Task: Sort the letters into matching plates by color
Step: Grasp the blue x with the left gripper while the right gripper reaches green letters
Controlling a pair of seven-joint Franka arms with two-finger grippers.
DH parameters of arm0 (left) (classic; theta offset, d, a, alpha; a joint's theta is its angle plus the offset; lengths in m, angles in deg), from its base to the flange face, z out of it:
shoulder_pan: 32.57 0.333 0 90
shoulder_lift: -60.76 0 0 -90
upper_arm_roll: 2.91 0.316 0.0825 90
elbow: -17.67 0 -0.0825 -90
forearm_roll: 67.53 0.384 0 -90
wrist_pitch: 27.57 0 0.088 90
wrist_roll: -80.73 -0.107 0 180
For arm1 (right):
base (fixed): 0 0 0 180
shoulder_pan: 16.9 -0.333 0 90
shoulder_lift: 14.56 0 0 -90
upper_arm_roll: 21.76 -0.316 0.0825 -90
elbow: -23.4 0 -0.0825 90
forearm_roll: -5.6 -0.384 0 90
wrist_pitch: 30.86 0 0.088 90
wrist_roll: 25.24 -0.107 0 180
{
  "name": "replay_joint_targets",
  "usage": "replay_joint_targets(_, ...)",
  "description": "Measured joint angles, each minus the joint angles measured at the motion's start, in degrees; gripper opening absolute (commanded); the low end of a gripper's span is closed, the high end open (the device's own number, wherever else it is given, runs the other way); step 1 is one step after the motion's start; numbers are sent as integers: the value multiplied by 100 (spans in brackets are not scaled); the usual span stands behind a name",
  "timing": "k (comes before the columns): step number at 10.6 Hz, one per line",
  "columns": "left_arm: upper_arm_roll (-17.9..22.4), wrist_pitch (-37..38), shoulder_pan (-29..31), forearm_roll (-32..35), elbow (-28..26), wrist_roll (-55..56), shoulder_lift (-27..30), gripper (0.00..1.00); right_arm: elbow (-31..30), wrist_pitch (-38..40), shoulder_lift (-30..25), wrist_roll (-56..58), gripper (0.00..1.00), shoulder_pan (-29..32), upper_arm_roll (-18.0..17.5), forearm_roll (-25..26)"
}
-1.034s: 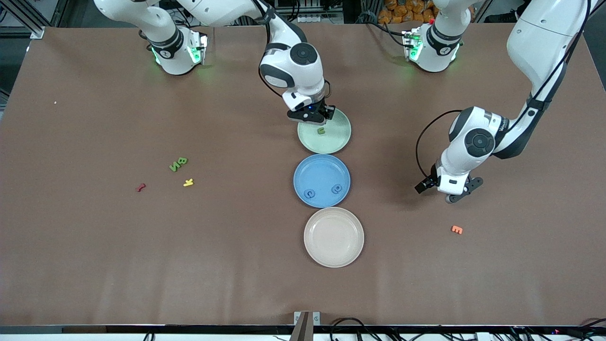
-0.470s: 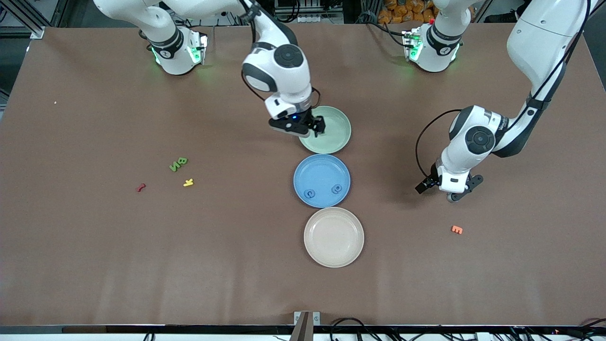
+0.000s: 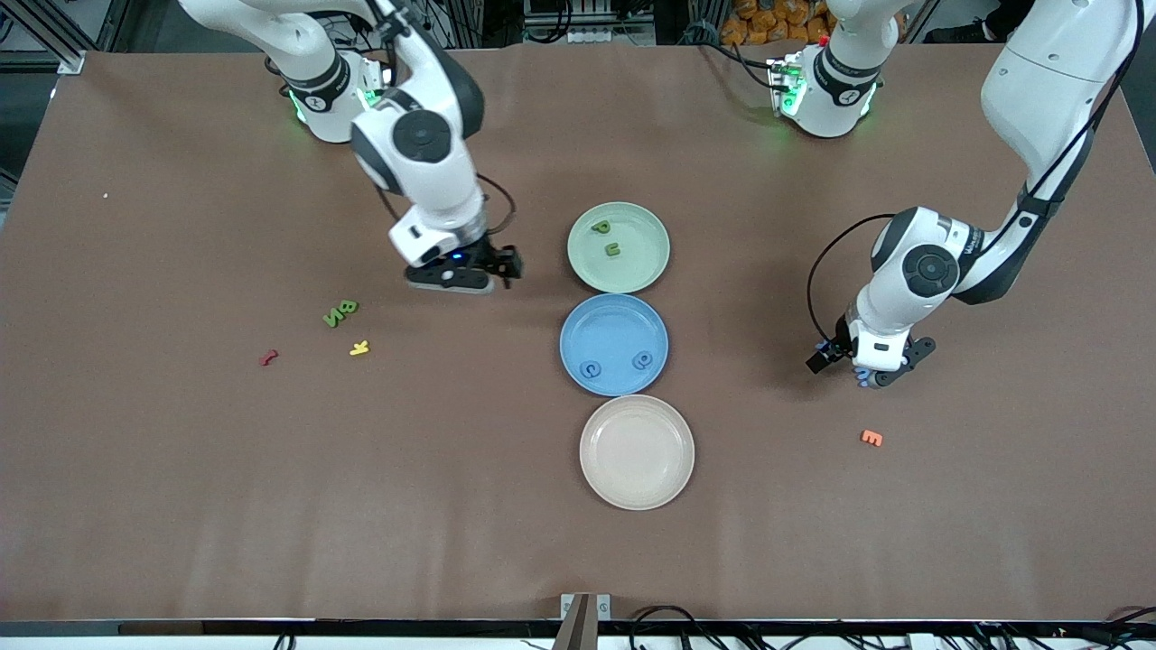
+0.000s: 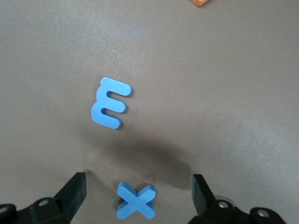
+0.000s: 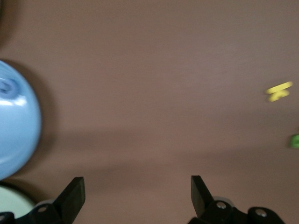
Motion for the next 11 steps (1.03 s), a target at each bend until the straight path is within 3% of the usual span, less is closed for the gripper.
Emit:
replay_joint_targets(4, -18, -1, -56, 1, -33, 336, -7, 100, -761, 315, -530, 3004, 100, 1113, 258, -71)
replay_joint_targets(9, -19, -1, -43, 1, -128, 401, -13, 100, -937, 106, -493, 5170, 95, 1869, 326, -63)
replay_joint_targets(10, -19, -1, -42, 1, -128, 401, -13, 87, -1001, -75, -424, 5408, 94, 1990, 370, -59)
replay_joint_targets(11, -19, -1, -42, 1, -129, 401, -13, 28, -1052, -210, -336, 5539, 90, 2102, 433, -55)
